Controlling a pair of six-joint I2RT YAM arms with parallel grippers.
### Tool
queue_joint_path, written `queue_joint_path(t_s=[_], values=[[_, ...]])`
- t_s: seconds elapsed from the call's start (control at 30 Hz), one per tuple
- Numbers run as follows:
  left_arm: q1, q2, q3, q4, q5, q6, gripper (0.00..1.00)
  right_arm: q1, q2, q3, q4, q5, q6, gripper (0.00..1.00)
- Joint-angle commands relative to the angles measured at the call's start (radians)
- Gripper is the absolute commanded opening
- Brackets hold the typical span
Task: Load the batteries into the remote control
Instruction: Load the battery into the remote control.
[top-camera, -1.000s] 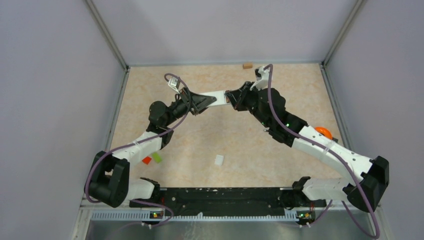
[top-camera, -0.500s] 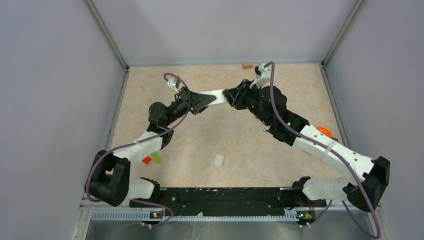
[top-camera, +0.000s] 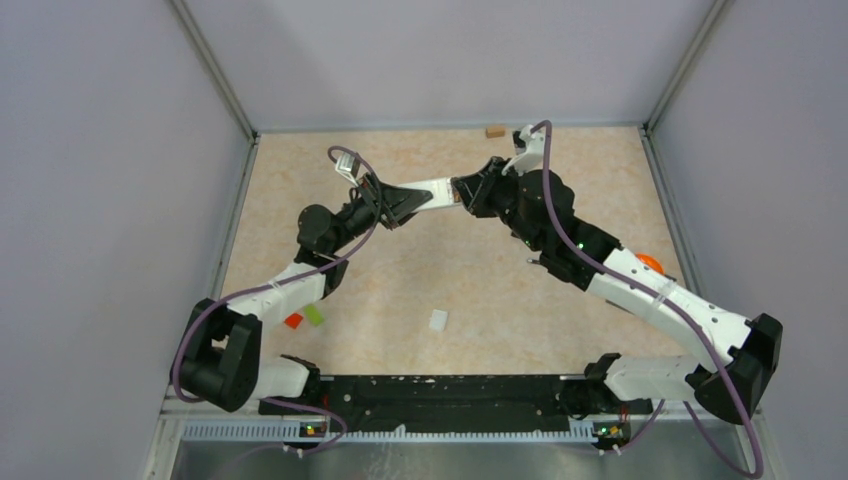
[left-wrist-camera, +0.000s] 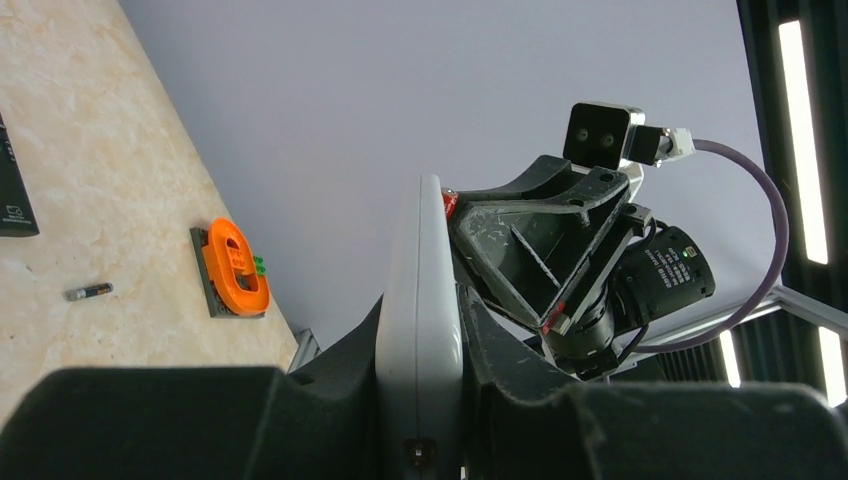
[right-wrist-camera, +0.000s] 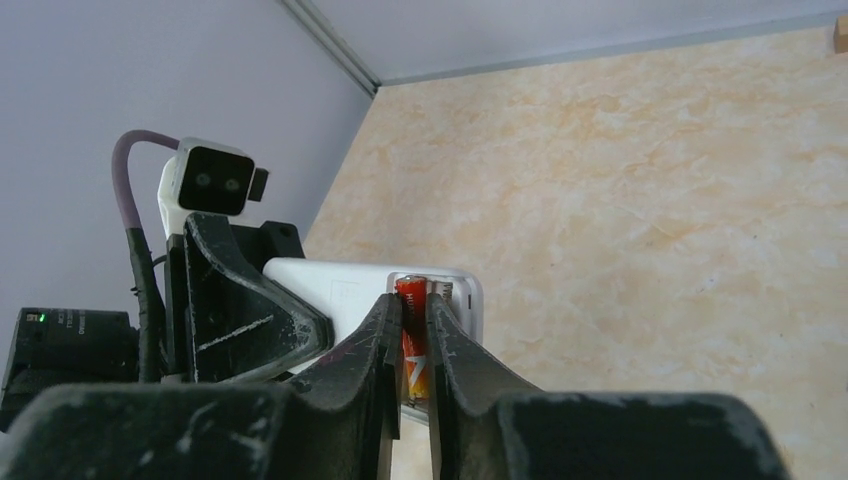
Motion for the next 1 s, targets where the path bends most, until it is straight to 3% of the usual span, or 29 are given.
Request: queue_joint_path(t_s=[0.0,0.17,0.67,0.97], values=[[-0.003,-0.013,0.007,0.104,0.003,-0.010,0.00,0.012,0.011,0.046,-0.007,0.052,0.008,0.12],[-0.003,-0.014,0.007,0.107,0.004,-0.018,0.00,0.012,0.014,0.028,0.028,0.088,0.025,0.07],[-0.002,0.036,0.009,0.234,0.012,-0.111,0.00,0.012,0.029,0.013,0.073,0.031,0.078,0.09],[-0.002,0.031,0.002,0.224,0.003,-0.086,0.00,0.013,-0.010,0.039,0.010,0.049,0.061,0.31]])
